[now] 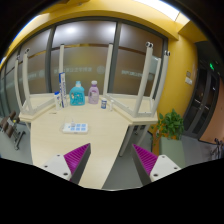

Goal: Unplug charger

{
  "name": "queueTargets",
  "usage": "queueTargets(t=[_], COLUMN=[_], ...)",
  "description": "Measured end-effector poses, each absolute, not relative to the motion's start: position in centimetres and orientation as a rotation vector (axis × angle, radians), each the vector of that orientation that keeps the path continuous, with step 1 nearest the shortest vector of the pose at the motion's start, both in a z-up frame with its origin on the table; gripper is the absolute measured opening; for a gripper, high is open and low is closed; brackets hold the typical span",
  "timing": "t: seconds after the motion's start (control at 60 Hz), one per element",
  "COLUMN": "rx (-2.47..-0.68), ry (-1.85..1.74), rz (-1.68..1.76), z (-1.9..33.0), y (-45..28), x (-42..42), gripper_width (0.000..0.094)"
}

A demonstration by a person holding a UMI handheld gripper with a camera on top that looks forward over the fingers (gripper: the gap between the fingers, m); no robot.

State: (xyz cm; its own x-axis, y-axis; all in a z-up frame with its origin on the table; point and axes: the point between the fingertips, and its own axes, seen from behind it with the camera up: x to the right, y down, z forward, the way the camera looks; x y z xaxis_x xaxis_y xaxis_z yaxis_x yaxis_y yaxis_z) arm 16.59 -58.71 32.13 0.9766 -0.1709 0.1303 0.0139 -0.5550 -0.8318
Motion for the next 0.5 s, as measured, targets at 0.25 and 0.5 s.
queueTargets(t=[0.25,0.5], rx=[-2.211,-2.271], ry=[0.112,0.035], rz=[-0.26,-0.142], z=[26.8,16.2], y=[-57.0,-50.9], x=[16.2,6.0], gripper_width=[0.0852,0.0852])
